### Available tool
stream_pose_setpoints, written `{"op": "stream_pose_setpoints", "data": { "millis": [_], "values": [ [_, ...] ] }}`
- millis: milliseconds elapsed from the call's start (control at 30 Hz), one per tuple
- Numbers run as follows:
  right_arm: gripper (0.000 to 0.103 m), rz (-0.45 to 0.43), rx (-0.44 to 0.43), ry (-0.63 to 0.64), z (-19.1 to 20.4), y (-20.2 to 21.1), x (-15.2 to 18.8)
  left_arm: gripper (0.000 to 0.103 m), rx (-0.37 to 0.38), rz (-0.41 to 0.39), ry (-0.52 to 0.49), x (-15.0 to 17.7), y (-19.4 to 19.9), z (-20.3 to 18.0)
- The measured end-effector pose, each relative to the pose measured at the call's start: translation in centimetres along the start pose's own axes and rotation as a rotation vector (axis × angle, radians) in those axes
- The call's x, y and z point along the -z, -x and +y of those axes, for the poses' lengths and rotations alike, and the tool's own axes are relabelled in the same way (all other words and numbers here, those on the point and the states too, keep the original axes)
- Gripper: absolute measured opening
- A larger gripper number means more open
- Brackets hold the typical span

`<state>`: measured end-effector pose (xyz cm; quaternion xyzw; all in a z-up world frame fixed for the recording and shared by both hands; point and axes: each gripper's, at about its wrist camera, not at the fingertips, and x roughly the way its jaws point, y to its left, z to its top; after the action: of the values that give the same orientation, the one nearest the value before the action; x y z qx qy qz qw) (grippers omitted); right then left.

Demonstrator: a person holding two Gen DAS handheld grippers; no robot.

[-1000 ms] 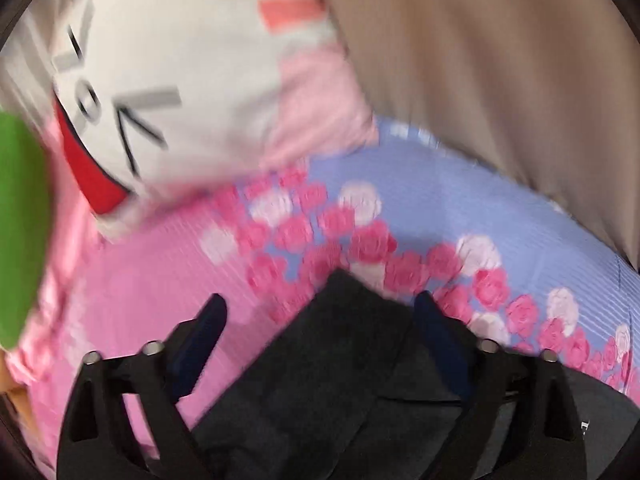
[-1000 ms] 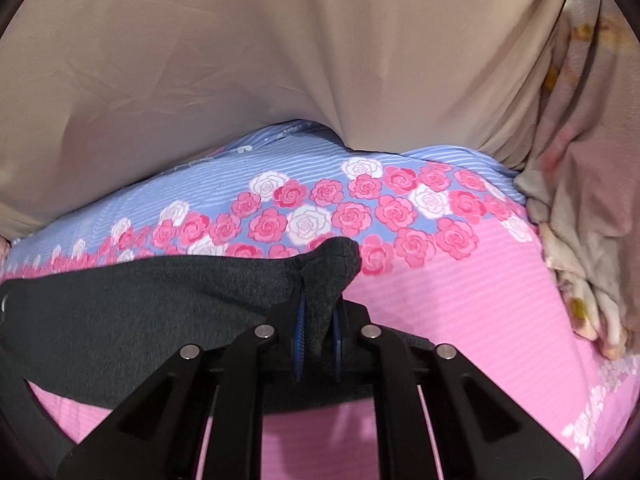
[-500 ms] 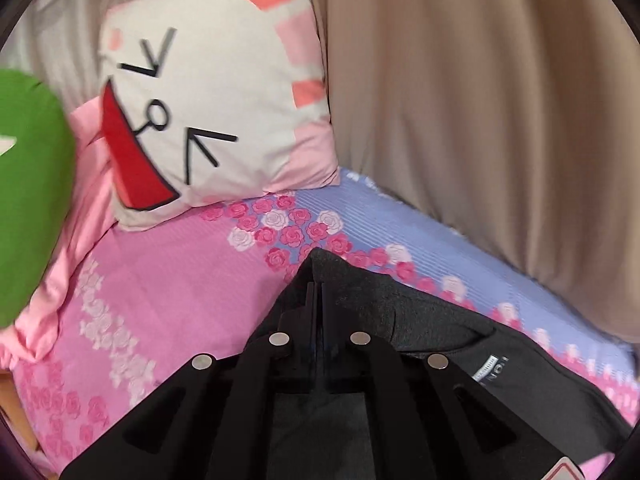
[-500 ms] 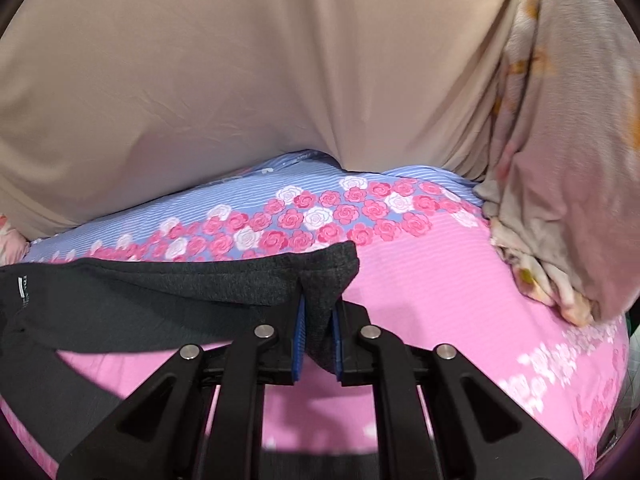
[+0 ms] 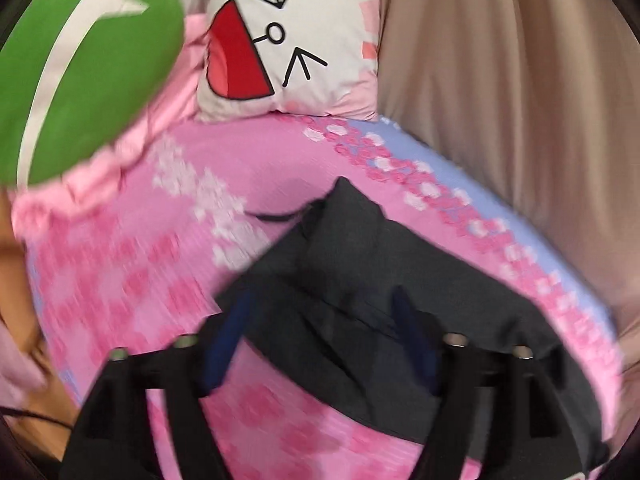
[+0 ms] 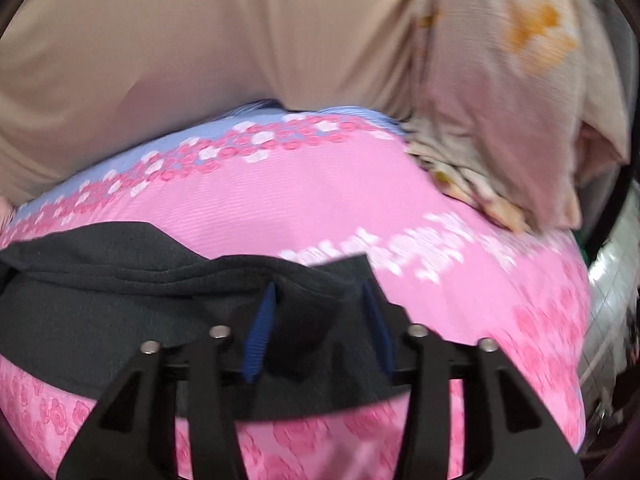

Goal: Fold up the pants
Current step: 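Lift the held pants edge and fold it over the other leg with both grippers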

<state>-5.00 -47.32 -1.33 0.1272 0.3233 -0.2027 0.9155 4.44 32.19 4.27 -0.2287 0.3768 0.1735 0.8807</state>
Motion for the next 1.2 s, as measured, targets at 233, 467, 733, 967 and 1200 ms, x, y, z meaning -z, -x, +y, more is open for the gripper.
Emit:
{"op": "stream_pose_setpoints", "data": {
  "millis": [233,467,733,967,1200],
  "values": [
    [0.057,-0.056,-0.078,-0.061,1.0,4.6,1.8,0.086,0.067,0.148,0.139,0.0,-6.0,-2.1],
    [0.06,-0.005,-0.147,-0.063,3.3,5.3,4.0,0.004,0.201,0.255,0.29,-1.8,-9.1,-0.6],
    [0.061,0.11,-0.295,-0.192,4.4,1.2,3.8,0.004,0.132,0.208,0.243,-1.3,-3.7,3.1],
    [0.071,0.14,-0.317,-0.318,4.1,-4.1,0.2,0.005,0.054,0.251,0.261,0.5,-6.7,4.4],
    [0.003,-0.011,-0.334,-0.29,4.0,-2.0,-4.6,0.005,0.052,0.228,0.22,-1.9,-6.0,3.2]
  ]
}}
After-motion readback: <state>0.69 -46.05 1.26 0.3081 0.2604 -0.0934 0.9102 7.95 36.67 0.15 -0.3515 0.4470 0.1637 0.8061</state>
